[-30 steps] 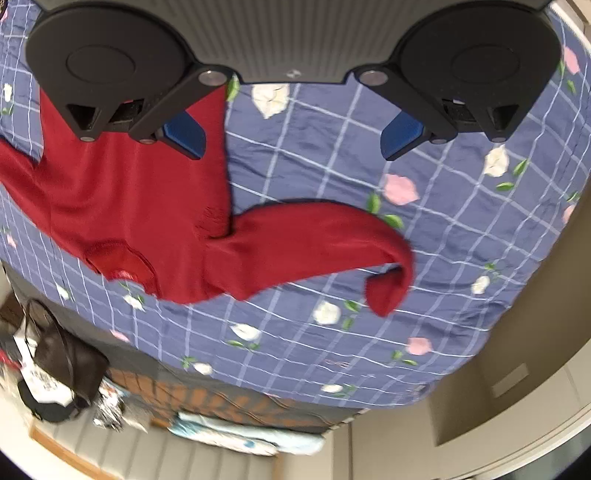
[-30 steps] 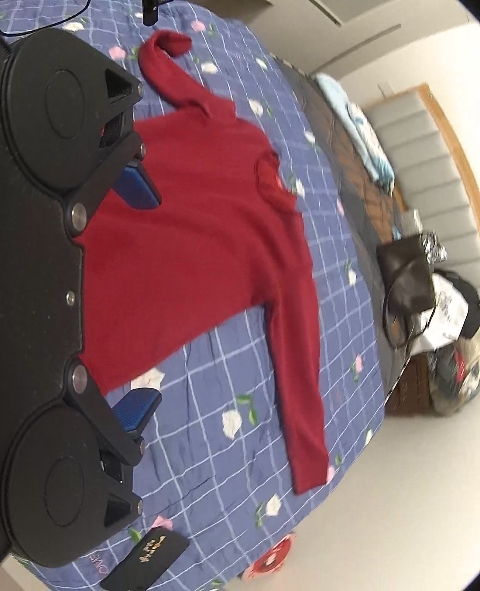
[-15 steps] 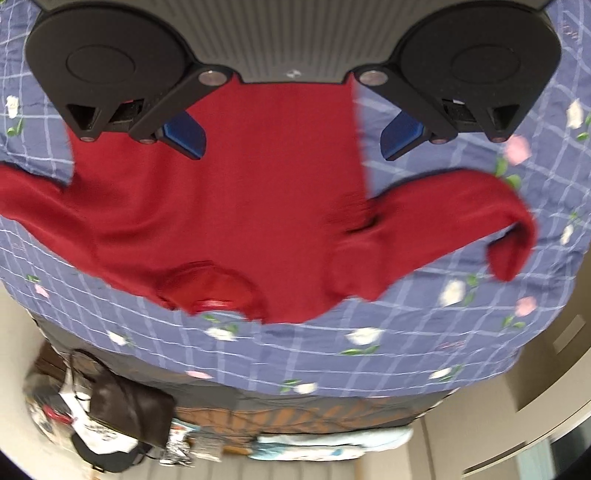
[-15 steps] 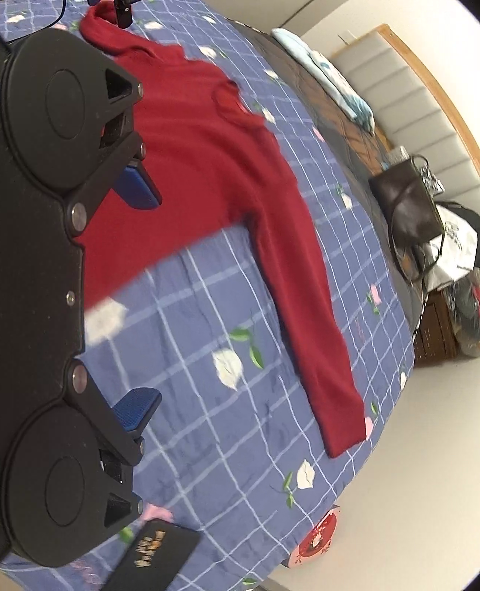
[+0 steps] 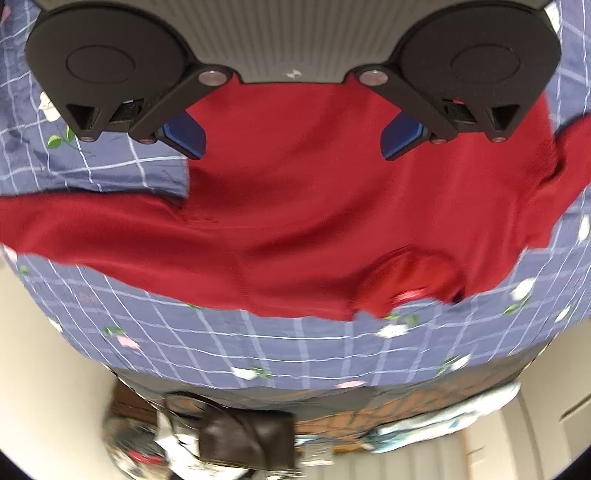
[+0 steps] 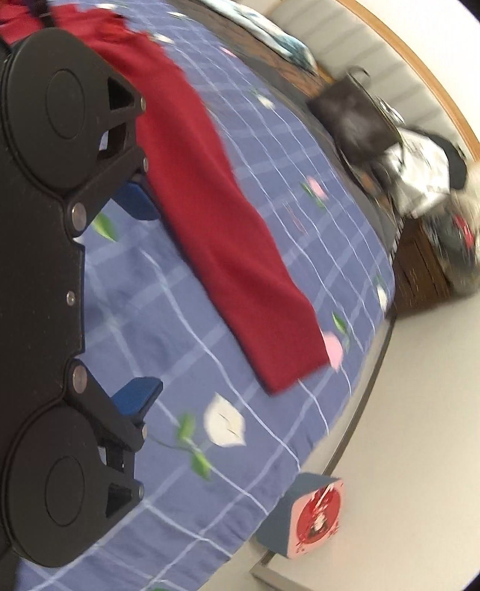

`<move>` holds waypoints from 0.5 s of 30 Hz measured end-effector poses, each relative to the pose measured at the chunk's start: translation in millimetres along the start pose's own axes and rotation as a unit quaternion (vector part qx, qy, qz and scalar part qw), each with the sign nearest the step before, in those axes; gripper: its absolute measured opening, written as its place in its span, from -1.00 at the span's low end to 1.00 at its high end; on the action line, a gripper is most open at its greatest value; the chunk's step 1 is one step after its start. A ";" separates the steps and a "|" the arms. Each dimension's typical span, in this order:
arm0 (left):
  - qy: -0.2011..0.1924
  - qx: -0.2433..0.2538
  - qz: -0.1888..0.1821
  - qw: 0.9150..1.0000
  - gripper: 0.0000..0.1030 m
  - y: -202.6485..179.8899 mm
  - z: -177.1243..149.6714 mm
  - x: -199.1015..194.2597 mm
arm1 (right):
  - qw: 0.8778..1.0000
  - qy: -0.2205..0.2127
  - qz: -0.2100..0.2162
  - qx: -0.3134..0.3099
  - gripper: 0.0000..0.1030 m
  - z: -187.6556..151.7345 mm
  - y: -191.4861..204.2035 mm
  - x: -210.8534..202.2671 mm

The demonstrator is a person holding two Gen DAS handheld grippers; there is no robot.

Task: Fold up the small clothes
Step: 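Move the right gripper to the sweater sleeve cuff and open it, then grasp the sleeve cuff with the right gripper and lift it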

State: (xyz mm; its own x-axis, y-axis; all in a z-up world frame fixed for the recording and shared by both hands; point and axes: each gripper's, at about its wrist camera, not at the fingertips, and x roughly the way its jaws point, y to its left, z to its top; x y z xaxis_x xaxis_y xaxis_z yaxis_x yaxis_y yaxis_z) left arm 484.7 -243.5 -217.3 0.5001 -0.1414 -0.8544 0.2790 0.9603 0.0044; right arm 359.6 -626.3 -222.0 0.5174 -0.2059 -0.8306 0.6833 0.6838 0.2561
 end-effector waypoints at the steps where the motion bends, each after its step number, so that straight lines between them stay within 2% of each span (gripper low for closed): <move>1: -0.002 0.009 0.001 1.000 0.99 -7.5 1.4 4.9 | 1.000 -0.001 -0.001 0.011 0.73 8.8 -7.9 9.1; 4: -0.018 0.016 0.008 1.000 0.99 -19.1 9.7 15.4 | 0.999 -0.006 0.004 0.039 0.60 31.5 -26.0 34.3; 9: -0.044 -0.029 0.028 0.998 0.99 -14.9 36.3 34.7 | 0.997 -0.011 -0.004 0.075 0.24 53.9 -44.0 69.2; 12: -0.038 -0.053 0.046 0.997 0.99 -13.9 55.2 53.2 | 0.995 -0.014 -0.014 0.101 0.12 59.8 -53.1 85.3; 15: -0.024 -0.058 0.041 0.997 0.99 -18.4 67.5 71.9 | 0.991 -0.014 -0.021 0.128 0.06 63.6 -60.5 98.8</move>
State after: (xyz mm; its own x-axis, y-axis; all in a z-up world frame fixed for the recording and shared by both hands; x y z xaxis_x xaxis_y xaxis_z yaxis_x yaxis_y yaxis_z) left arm 570.8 -287.5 -243.7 0.5568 -0.0708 -0.8276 0.1405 0.9900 0.0099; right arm 402.1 -732.5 -288.1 0.4978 -0.2523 -0.8298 0.8106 0.4755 0.3417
